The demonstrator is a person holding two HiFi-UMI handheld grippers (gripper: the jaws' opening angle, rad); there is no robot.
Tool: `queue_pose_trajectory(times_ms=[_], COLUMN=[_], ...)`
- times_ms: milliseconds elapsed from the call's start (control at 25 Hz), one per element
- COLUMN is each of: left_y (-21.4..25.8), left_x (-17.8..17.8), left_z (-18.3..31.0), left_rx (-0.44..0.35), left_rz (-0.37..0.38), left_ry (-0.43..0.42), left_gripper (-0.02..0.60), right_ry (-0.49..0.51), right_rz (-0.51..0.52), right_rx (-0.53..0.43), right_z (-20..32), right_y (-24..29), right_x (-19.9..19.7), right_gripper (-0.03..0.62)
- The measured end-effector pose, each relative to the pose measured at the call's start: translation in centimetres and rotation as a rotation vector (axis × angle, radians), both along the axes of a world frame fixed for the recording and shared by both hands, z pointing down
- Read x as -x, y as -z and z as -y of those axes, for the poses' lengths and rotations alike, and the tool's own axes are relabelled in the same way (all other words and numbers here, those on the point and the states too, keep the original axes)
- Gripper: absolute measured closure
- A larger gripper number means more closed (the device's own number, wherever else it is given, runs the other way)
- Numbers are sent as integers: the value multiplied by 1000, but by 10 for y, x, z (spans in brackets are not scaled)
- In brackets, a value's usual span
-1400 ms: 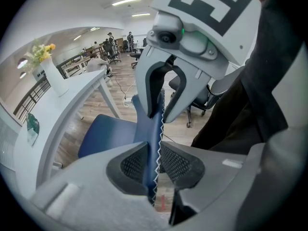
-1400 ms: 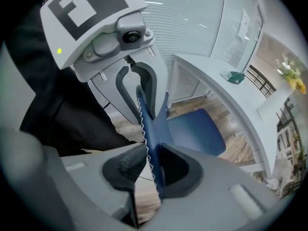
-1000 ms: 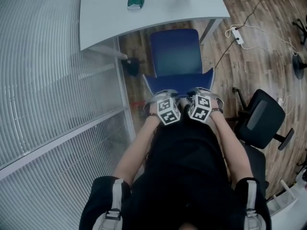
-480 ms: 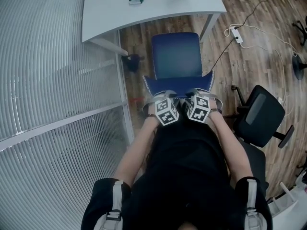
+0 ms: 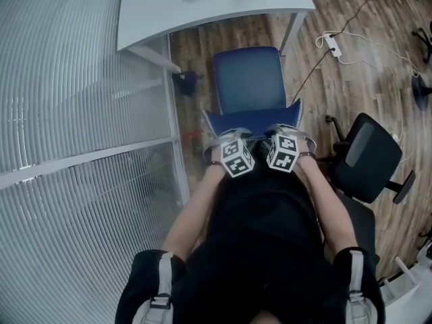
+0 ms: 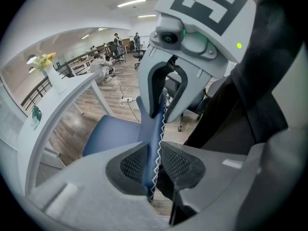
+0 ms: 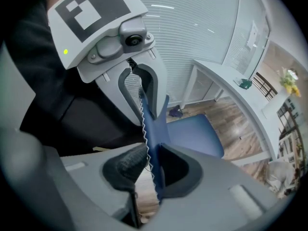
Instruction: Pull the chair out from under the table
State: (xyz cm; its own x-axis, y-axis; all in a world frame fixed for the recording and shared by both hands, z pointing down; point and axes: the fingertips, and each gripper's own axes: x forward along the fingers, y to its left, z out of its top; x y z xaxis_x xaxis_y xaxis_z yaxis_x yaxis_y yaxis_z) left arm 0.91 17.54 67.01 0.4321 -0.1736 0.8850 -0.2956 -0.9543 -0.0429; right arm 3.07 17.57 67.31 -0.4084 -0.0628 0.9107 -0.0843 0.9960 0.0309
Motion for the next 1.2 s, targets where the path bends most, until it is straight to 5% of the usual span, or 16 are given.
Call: queue_pose_trajectory(times_ms=[1200], left_y=[7], left_x=[-1], left_z=[10], left_rx=[-40], left_rz=[-54], left_ry=[31], left_gripper=[483], right_ry=[-57], right_rz=[61], right_rx=[9], right_z=[11], right_y=[6], right_x=[0], right_gripper=[490])
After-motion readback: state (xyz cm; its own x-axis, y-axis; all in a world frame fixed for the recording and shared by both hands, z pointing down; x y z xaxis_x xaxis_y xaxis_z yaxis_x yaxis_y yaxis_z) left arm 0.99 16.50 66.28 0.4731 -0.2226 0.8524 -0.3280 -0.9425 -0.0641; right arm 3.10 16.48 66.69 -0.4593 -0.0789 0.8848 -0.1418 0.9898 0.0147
